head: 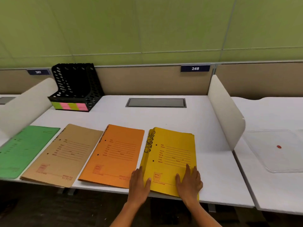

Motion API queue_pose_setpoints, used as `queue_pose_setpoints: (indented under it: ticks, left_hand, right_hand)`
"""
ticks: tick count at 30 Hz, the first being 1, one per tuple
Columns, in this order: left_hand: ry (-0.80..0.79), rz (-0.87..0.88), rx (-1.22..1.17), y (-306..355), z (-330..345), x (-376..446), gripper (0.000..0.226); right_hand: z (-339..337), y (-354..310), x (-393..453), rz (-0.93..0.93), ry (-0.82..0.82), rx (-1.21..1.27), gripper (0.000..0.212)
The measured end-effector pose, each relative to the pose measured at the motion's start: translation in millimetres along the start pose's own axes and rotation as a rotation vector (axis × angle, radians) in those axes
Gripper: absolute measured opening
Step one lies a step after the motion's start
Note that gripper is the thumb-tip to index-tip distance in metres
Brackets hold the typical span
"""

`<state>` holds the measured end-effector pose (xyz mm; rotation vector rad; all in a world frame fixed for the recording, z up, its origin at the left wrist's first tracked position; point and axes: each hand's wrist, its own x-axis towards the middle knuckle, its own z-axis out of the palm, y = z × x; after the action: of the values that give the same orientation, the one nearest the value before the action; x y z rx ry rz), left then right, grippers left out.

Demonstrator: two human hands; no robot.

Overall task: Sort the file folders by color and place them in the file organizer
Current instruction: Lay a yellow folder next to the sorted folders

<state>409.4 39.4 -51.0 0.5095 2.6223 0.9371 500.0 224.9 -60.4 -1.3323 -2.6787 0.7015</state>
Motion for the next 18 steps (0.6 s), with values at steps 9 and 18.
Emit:
queue_pose_setpoints:
  ticks: [9,18]
  left_hand:
    - [0.078,-0.026,0.072,-32.2,-43.6,-21.9,0.070]
    - [0.161,-0.104,0.102,-91.5,-109.8,-42.0,0.075]
  right_hand:
    - [18.2,-40.4,-13.3,-0.231,0.014,-0.094,0.085]
    - [46.0,-130.0,-60.1,-0.381,-0.050,-0.163,0.104]
